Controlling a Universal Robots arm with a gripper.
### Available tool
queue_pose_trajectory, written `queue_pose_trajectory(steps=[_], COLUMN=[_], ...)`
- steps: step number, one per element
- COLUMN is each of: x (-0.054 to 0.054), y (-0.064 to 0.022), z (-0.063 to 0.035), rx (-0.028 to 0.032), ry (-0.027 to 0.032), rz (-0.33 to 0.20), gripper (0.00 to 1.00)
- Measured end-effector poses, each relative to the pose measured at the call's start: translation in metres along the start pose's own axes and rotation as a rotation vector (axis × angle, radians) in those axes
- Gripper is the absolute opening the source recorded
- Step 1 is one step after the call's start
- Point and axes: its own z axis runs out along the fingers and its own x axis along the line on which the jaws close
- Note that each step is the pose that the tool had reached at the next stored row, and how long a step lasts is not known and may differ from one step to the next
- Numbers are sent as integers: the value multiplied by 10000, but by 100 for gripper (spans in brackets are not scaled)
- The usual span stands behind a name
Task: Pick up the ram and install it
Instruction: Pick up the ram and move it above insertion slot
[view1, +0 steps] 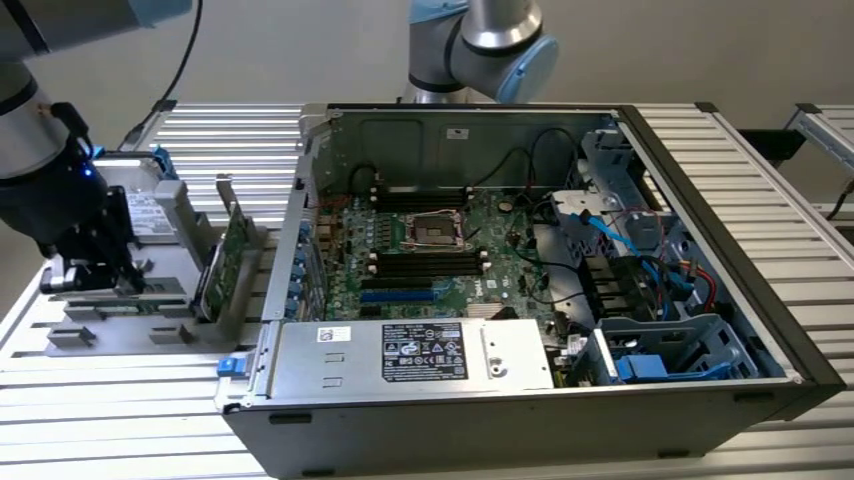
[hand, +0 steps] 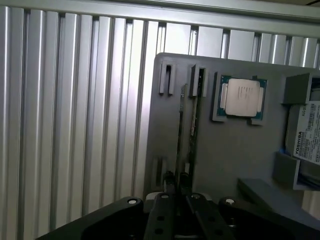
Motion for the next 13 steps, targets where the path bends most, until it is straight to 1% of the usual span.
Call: queue_pose_trajectory(steps=[4, 5, 8, 9, 13], x=[3, 5, 9, 12, 16], y=[-93, -155, -249, -311, -427], z=[-101, -147, -217, -268, -374], rx=[4, 7, 11, 13, 16], ry=[-54, -96, -162, -200, -265], rz=[1, 1, 1, 2, 3], gripper=[14, 14, 14, 14, 14])
